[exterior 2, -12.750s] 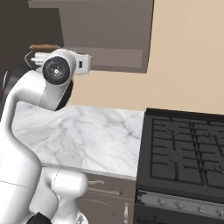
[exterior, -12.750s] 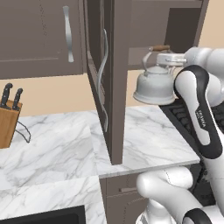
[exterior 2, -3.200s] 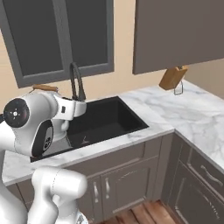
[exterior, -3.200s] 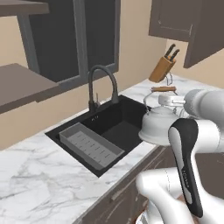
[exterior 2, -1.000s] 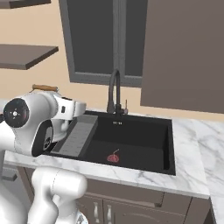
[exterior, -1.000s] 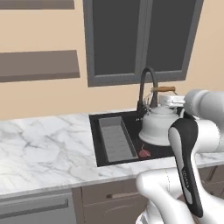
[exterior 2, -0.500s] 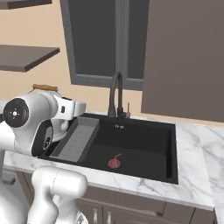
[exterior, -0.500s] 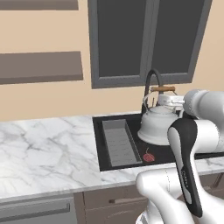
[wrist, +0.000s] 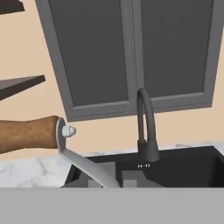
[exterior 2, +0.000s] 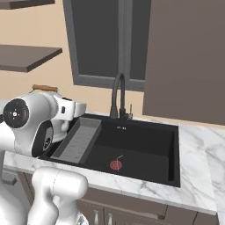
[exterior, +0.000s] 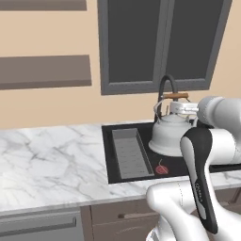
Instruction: Open the cabinet, pick the kettle from the cabinet, and place it in the sink.
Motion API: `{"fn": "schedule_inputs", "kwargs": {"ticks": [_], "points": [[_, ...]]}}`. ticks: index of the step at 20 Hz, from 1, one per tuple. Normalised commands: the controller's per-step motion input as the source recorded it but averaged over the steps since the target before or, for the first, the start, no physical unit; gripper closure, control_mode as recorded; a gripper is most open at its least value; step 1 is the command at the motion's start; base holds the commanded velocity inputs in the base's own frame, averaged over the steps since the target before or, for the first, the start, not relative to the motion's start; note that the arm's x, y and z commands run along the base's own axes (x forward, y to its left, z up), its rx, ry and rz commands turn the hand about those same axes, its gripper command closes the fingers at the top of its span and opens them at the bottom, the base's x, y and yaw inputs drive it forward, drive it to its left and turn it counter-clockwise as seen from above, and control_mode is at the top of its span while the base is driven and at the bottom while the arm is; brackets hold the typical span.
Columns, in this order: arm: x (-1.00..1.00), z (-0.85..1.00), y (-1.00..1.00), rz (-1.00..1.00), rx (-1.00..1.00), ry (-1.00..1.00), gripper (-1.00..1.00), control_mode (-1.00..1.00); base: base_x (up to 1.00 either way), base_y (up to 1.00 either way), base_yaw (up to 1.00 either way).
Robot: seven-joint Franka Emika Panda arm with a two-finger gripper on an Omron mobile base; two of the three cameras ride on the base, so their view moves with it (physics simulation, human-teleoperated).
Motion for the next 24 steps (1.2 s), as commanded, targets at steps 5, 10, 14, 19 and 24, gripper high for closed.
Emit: {"fn": "schedule_inputs", "kwargs": {"ticks": [5, 10, 14, 19, 24], "points": [[0.00, 0.00, 0.00, 0.00, 0.00, 0.00, 1.00, 1.00, 0.11, -0.10, 0.05], [0.00, 0.00, 0.00, 0.00, 0.00, 0.00, 1.00, 1.00, 0.00, -0.02, 0.00], [0.00, 0.00, 0.00, 0.00, 0.00, 0.00, 1.00, 1.00, 0.00, 0.00, 0.00], [0.00, 0.00, 0.00, 0.00, 0.00, 0.00, 1.00, 1.00, 0.00, 0.00, 0.00], [0.00, 0.00, 0.00, 0.00, 0.00, 0.00, 1.00, 1.00, 0.00, 0.00, 0.00]]}}
